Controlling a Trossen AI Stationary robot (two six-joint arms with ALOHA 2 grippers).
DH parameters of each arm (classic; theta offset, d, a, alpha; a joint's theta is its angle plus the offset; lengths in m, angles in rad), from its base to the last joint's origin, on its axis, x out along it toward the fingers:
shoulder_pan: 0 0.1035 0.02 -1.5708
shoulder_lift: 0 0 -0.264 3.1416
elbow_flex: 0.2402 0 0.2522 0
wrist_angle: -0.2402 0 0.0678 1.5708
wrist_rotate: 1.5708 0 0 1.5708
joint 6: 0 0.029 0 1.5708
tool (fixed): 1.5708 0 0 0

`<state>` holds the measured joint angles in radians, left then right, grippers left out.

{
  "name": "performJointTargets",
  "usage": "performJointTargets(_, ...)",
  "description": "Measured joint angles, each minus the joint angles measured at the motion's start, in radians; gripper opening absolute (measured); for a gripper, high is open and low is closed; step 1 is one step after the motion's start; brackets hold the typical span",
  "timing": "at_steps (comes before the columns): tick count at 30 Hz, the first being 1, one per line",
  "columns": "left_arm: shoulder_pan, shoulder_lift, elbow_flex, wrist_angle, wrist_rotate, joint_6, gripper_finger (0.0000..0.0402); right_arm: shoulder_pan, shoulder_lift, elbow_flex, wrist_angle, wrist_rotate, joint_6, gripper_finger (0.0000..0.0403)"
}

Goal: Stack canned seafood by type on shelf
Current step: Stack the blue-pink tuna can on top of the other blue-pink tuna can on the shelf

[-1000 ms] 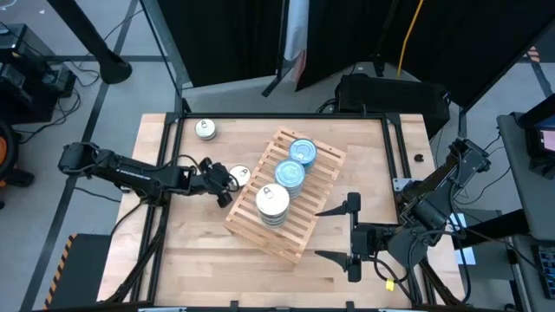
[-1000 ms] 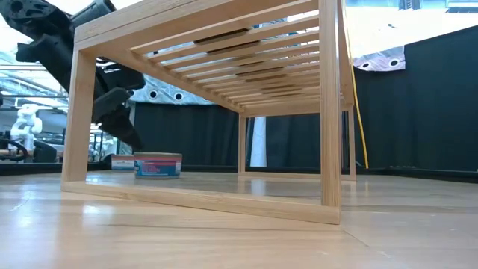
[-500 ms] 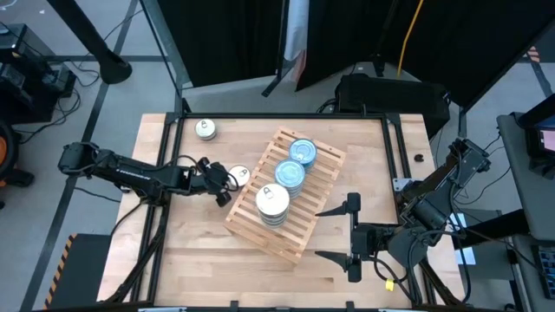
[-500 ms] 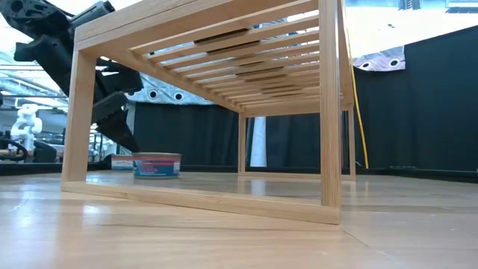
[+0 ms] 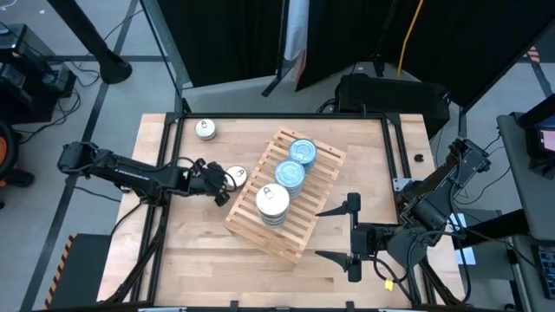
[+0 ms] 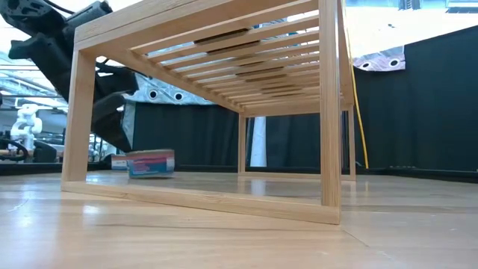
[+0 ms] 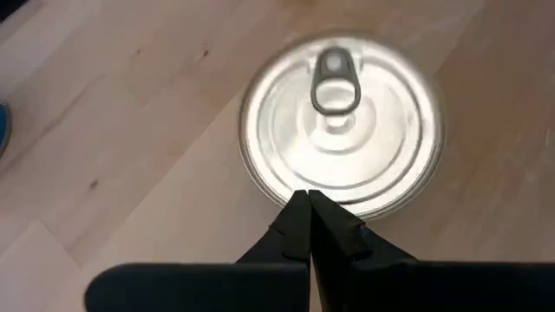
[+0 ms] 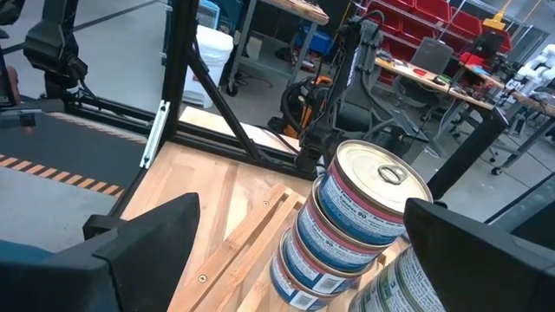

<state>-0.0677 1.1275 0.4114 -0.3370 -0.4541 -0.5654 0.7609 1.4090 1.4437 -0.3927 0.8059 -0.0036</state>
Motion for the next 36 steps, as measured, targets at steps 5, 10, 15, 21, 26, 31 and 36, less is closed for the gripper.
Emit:
performJointTargets(5, -0.033, 0.006, -0.008, -0.059, 0.024, -0.055, 0.0002, 0.0, 0.0, 0.0, -0.001, 0.0, 0.0, 0.0396)
performJointTargets(10, -0.068, 0.003, -0.005, -0.157, 0.026, -0.158, 0.0002, 0.0, 0.0, 0.0, -0.003, 0.0, 0.001, 0.0396)
performJointTargets(15, -0.126, 0.0, 0.004, -0.182, 0.07, -0.18, 0.0002, 0.0, 0.0, 0.0, -0.005, 0.0, 0.0, 0.0396)
performJointTargets(21, -0.192, -0.042, 0.103, -0.277, 0.136, -0.109, 0.0006, 0.0, 0.0, 0.0, -0.013, 0.0, 0.0, 0.0396)
performJointTargets(26, -0.204, -0.07, 0.222, -0.457, 0.097, -0.022, 0.0046, 0.0, 0.0, 0.0, -0.026, 0.0, 0.0, 0.0396)
performJointTargets(31, -0.203, -0.074, 0.306, -0.607, -0.018, 0.136, 0.0114, 0.0, 0.0, 0.0, -0.028, 0.0, 0.0, 0.0396)
performJointTargets(36, -0.182, -0.072, 0.325, -0.614, -0.011, 0.183, 0.0199, 0.0, 0.0, 0.0, -0.03, 0.0, 0.0, 0.0396)
